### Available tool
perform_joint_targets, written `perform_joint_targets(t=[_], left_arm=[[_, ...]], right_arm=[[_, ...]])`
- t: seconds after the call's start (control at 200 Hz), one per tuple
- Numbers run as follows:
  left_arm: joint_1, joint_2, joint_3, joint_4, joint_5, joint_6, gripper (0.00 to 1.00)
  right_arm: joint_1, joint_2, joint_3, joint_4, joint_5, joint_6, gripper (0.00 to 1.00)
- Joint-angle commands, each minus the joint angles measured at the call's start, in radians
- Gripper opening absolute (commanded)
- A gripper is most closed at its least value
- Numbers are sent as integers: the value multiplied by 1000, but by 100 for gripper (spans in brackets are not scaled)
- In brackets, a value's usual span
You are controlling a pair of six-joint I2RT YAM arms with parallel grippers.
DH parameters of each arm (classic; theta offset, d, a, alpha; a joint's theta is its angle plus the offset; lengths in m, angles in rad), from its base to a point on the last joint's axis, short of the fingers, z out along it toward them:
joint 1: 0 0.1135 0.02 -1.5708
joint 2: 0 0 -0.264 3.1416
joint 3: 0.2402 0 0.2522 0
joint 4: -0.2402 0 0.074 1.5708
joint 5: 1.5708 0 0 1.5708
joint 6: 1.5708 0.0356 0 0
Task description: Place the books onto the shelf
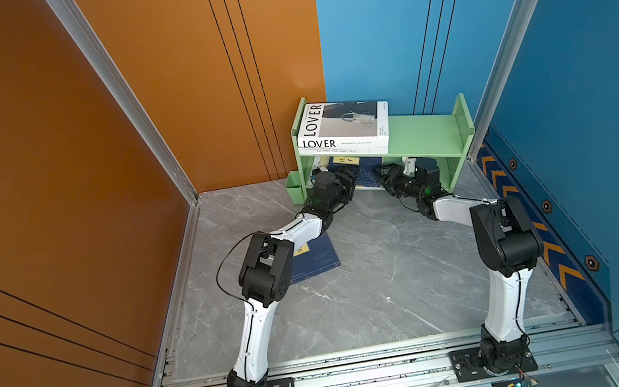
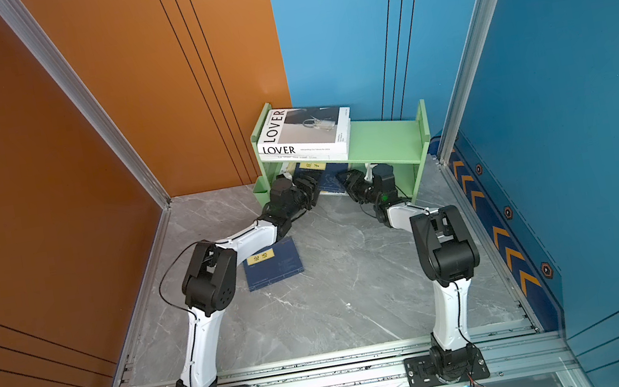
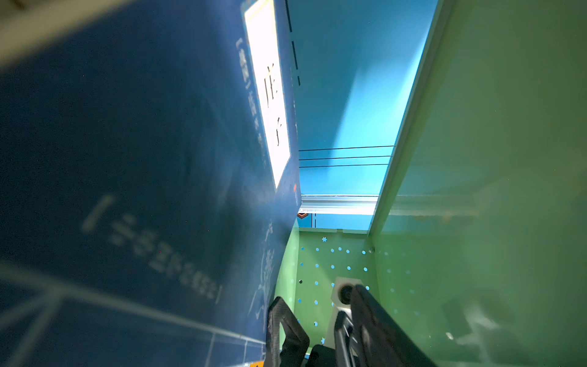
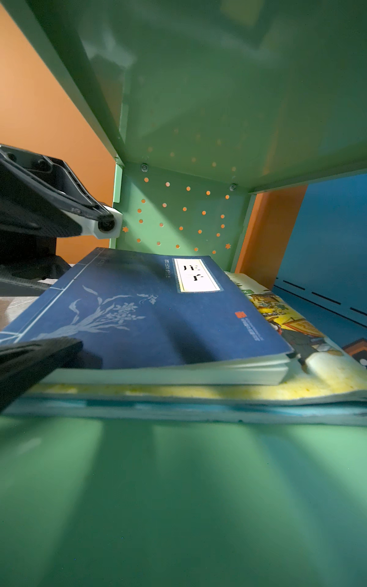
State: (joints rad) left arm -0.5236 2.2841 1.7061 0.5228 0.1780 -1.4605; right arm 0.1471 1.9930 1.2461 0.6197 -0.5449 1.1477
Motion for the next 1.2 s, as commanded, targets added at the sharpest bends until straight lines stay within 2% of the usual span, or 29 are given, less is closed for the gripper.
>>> perform_joint_targets(t=[0.0, 0.601, 1.196], left_arm=[[22, -24, -5, -90, 35, 5, 69], [58, -93, -71, -112, 58, 42, 72], [104, -115, -57, -143, 257, 114, 73]], right_arm=[[0, 2, -40, -121, 27, -28, 54], [10, 14, -29, -81, 42, 3, 54], [22, 2, -49, -65, 62, 10, 54]])
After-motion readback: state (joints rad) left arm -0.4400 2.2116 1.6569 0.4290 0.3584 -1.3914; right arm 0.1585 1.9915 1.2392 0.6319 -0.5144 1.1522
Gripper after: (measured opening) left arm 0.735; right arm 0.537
